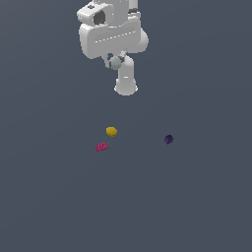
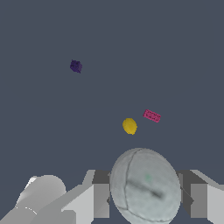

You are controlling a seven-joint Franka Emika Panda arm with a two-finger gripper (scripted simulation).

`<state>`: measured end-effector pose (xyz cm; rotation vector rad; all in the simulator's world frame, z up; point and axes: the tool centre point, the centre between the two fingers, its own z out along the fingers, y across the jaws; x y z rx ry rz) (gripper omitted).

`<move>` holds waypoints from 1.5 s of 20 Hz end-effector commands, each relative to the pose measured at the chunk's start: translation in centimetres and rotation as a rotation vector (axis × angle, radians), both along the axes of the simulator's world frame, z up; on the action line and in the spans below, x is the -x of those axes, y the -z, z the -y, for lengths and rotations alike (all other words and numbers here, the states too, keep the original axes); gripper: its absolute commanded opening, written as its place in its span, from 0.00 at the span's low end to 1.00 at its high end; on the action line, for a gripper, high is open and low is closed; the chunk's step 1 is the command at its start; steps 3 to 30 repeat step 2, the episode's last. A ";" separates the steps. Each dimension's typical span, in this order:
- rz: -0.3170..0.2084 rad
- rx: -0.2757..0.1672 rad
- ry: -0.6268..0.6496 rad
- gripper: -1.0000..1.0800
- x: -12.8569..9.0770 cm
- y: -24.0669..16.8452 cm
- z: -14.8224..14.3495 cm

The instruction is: Pick up a designated object from a clutter of objects.

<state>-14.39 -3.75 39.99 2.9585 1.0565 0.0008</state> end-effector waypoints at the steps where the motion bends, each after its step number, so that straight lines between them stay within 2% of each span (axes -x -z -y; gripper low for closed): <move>1: -0.001 0.000 0.000 0.00 0.0 -0.3 0.1; 30: -0.001 0.000 0.000 0.00 0.0 -0.3 0.1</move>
